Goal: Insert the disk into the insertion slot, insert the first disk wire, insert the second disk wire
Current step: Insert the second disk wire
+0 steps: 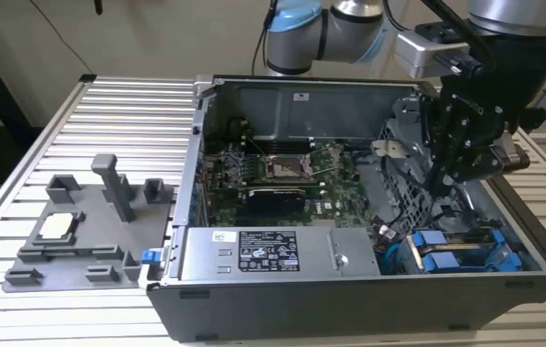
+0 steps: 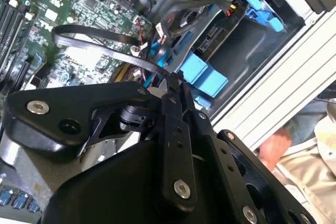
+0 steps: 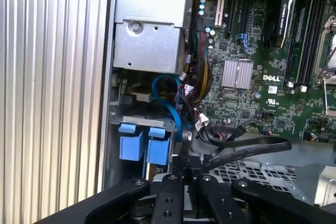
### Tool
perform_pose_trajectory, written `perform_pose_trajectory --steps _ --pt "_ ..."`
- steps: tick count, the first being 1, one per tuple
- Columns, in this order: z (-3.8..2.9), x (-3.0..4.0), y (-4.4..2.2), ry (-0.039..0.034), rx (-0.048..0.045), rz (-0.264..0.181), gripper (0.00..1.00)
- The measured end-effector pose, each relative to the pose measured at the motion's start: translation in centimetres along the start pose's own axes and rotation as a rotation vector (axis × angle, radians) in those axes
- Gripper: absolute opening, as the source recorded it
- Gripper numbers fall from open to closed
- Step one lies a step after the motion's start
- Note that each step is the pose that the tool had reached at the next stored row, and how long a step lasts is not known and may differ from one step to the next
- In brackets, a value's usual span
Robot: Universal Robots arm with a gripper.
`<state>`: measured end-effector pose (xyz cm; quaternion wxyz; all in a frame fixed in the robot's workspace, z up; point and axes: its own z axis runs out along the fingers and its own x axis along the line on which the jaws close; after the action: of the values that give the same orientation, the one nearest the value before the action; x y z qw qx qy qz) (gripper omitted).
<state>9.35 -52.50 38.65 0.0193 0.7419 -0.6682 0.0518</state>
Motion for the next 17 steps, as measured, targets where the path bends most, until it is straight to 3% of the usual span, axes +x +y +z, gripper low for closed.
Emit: perform_pose_trajectory --steps 17 --pt "0.74 4.97 -3.25 -0.0081 -0.0765 -0.008 0.16"
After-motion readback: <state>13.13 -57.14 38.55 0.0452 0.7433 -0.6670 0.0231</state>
